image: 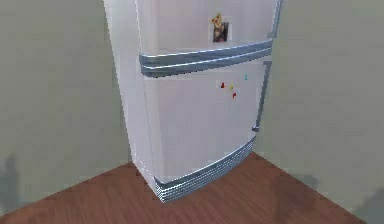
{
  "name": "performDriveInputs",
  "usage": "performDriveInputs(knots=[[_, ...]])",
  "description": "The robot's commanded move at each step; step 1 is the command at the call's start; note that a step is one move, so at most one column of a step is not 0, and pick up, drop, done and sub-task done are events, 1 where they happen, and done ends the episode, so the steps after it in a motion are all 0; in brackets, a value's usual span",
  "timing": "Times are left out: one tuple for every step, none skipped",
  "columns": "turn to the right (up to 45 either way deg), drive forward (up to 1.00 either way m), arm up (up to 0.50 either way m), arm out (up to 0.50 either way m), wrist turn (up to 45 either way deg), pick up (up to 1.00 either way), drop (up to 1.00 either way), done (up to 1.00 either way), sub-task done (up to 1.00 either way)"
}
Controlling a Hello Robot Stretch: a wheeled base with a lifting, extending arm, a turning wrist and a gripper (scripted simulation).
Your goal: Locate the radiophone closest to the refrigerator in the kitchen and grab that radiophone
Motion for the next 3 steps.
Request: performDriveInputs(knots=[[-6.0,0.00,0.00,0.00,0.0,0.00,0.00,0.00,0.00],[45.0,0.00,0.00,0.00,0.0,0.00,0.00,0.00,0.00],[45.0,0.00,0.00,0.00,0.0,0.00,0.00,0.00,0.00]])
